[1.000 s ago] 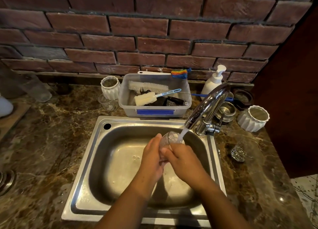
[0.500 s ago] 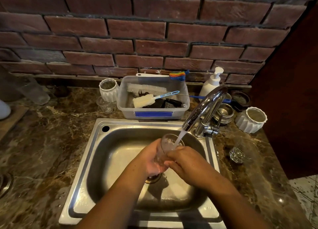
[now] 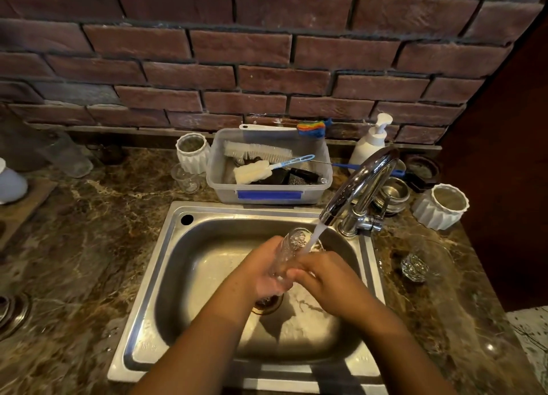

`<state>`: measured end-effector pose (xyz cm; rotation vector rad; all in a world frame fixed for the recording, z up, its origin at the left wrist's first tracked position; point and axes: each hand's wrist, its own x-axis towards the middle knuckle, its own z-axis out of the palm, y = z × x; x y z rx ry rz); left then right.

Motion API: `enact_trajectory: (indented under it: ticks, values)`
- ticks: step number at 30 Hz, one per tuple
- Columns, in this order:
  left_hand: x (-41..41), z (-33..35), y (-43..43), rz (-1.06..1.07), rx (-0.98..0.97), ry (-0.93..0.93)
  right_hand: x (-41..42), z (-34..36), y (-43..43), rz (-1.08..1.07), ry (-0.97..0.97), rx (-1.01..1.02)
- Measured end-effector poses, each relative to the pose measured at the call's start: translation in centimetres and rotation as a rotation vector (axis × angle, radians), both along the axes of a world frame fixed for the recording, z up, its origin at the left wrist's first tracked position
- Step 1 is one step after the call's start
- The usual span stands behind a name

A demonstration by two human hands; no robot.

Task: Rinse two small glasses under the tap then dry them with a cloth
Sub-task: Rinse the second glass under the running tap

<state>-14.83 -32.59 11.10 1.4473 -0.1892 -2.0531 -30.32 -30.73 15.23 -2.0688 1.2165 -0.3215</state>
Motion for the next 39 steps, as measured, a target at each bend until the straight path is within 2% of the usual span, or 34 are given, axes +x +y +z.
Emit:
enact_trajectory:
  ticks: [2, 4, 7, 10, 11, 14, 16, 19, 21, 23, 25, 28, 30, 32, 34, 37, 39]
  values:
    - [0.5, -0.4, -0.1, -0.011, 0.023, 0.074, -0.3, -0.2, -0.2, 0.036, 0.025, -0.031]
    - [-0.3, -0.2, 0.3, 0.061, -0.032, 0.03, 0.3, -0.2, 0.2, -0.065, -0.035, -0.024]
    - [-2.5, 0.2, 1.3, 0.214, -0.193, -0.143, 2.0, -0.6, 1.0, -0.335, -0.136, 0.005]
    - [-3.9, -0.3, 2.5, 0.22, -0.425, -0.377, 3.1, -0.8, 0.9, -0.677, -0.342, 0.168]
    - [-4.0, -0.5, 2.8, 0.222, -0.484, -0.429, 3.2, -0.6, 0.9, -0.729, -0.382, 0.215]
    - [-3.4, 0.0, 2.8, 0.228, -0.492, -0.363, 2.9, -0.2, 0.8, -0.574, -0.37, 0.187]
    - [-2.3, 0.8, 2.2, 0.185, -0.327, -0.188, 2.0, 0.2, 0.7, -0.329, -0.246, 0.086]
    - [-0.2, 1.1, 1.0, 0.04, -0.074, 0.032, 0.7, 0.5, 0.0, 0.024, 0.095, -0.122]
    - [0.5, 0.8, 0.4, 0.001, -0.036, 0.072, 0.5, 0.5, -0.2, 0.067, 0.097, -0.16]
    - [0.0, 1.1, 0.2, 0.057, -0.066, 0.021, 1.1, 0.6, 0.3, -0.034, 0.032, -0.173]
    - [-1.3, 1.5, 0.4, 0.173, -0.192, -0.089, 2.2, 0.6, 0.8, -0.237, -0.049, -0.101]
    - [-3.1, 1.1, 1.2, 0.202, -0.472, -0.367, 3.6, 0.5, 0.6, -0.617, -0.29, 0.126]
    - [-3.4, 0.5, 1.8, 0.23, -0.578, -0.485, 3.8, 0.8, 0.2, -0.763, -0.433, 0.321]
    - [-3.1, -0.1, 2.0, 0.235, -0.588, -0.491, 3.5, 1.1, 0.1, -0.705, -0.47, 0.386]
    - [-2.8, 0.2, 1.8, 0.184, -0.517, -0.401, 2.7, 0.9, 0.3, -0.53, -0.38, 0.277]
    - [-1.4, 1.0, 0.7, 0.053, -0.12, -0.22, 1.0, 0.3, 0.3, -0.123, -0.058, -0.012]
    - [0.0, 1.0, 0.6, -0.048, -0.019, -0.039, 0.2, 0.0, -0.1, 0.029, 0.039, -0.085]
